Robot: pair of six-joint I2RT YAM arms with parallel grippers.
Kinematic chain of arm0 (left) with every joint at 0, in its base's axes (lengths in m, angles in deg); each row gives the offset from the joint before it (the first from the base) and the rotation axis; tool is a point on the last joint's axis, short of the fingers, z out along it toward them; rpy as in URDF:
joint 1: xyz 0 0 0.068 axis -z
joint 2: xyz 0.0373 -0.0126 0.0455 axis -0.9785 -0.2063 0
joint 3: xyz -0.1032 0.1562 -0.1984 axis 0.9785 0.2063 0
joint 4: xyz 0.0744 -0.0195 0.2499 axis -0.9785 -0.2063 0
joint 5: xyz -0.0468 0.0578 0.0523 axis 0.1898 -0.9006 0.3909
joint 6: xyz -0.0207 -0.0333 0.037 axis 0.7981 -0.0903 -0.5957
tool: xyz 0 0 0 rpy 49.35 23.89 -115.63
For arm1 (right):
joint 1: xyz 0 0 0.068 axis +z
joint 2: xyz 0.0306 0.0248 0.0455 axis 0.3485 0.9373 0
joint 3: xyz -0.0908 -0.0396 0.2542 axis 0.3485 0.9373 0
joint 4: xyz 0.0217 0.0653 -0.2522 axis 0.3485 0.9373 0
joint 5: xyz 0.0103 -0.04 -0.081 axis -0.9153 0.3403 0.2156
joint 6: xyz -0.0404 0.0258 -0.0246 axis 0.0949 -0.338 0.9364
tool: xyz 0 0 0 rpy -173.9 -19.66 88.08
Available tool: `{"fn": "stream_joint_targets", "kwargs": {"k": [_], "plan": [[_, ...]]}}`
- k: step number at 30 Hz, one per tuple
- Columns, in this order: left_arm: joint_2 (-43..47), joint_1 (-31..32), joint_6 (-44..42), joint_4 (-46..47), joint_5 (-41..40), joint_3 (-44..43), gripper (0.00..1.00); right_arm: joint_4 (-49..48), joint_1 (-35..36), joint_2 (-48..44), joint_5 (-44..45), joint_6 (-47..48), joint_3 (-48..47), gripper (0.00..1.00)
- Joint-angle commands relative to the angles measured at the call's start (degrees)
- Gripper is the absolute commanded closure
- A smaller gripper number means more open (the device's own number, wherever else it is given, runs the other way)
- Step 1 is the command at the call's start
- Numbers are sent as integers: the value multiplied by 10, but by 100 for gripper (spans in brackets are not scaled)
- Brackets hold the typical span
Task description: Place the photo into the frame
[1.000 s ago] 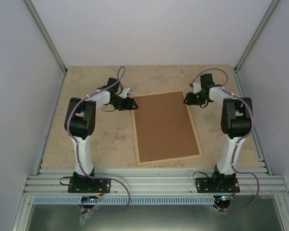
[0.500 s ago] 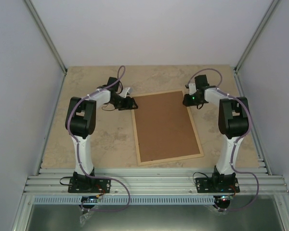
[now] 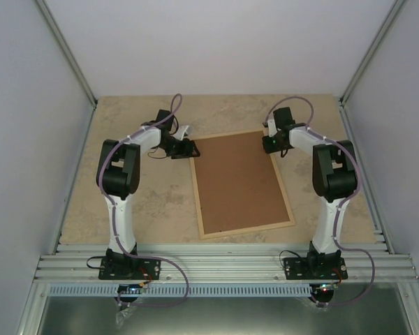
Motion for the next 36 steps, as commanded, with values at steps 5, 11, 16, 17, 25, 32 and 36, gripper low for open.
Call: {"fn": "stream_joint_targets", "kwargs": {"k": [5,11,16,17,25,32,36], "plan": [[-59,10,-13,-25,-105,-4,33,37,41,52,-34,-18,20,86],[-29,-2,-30,-40,-134,-6,23,31,24,50,-25,-19,6,98],[2,-20,-97,-65,-154,-46,13,-2,23,20,-40,-18,13,100],[5,-23,-115,-72,-155,-61,11,-6,24,14,-40,-17,11,99],[-94,-25,-245,-222,-33,-309,8,-59,32,-51,-46,-8,13,100],[-180,-5,-259,-283,39,-472,11,-106,55,-101,-59,7,32,100],[-174,7,-229,-239,50,-444,12,-128,73,-128,-58,23,39,100]]}}
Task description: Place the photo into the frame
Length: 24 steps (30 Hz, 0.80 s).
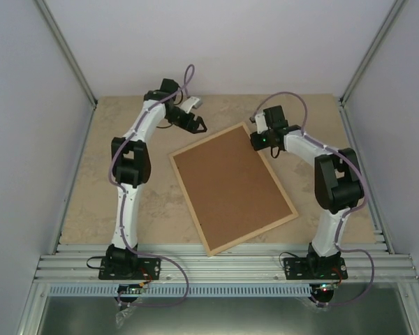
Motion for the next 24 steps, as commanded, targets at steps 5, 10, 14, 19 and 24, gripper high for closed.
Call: {"fn": "stream_joint_targets", "kwargs": {"k": [5,10,14,19,24], "plan": [[-20,16,21,22,71,10,13,-101,33,-87,-29,54,21,100],[-32,20,13,21,136,18,14,-118,36,-108,-43,75,31,100],[-40,24,10,21,184,27,16,-133,40,-121,-52,87,37,100],[-28,31,42,75,88,59,26,-79,27,-88,-74,72,6,100],[6,54,-20,85,-101,112,31,-13,1,-52,-93,42,-7,80]]}}
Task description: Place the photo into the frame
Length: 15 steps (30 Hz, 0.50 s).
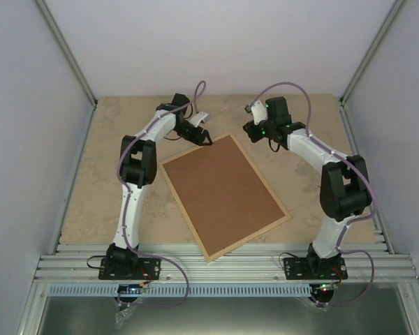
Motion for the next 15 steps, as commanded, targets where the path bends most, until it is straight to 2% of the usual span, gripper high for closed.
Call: {"fn": "stream_joint_targets", "kwargs": {"k": [1,4,6,9,15], "plan": [[39,26,-59,19,-173,48,32,53,-25,18,-26,-27,9,73],[41,42,-77,29,-225,73,35,58,-39,21,-44,-33,15,56],[34,49,-73,39,-260,76,40,61,-47,26,-65,-29,13,47],[19,59,-91,42,-300,71,54,75,-64,42,-113,-14,4,37],[19,94,-152,72,-361,103,65,90,-103,64,-191,-8,4,20]]}}
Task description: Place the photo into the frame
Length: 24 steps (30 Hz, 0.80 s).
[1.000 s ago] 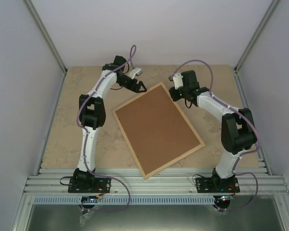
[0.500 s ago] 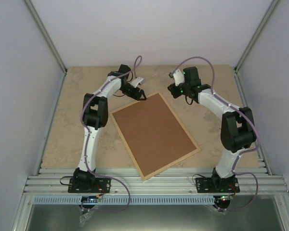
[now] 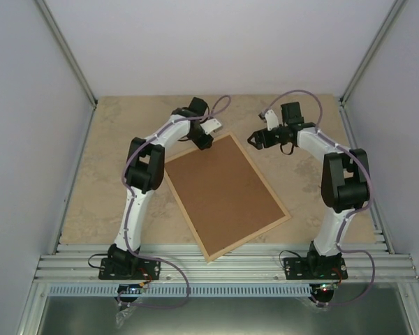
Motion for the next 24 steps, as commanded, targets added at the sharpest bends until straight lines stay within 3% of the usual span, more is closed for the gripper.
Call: {"fn": "stream_joint_targets", "kwargs": {"k": [1,7,11,24], "plan": [[-21,24,-59,26,-91,38,67,21,-25,19,-79,7,-3,17],[-17,23,-59,-1,-33,4,91,34,-45,43,-148,-1,-12,11],[31,24,-56,38,-7,28,100,38,-57,57,-166,-10,-13,11],[131,23,-65,115,31,81,100,41,-54,142,-299,-28,-24,5]]}}
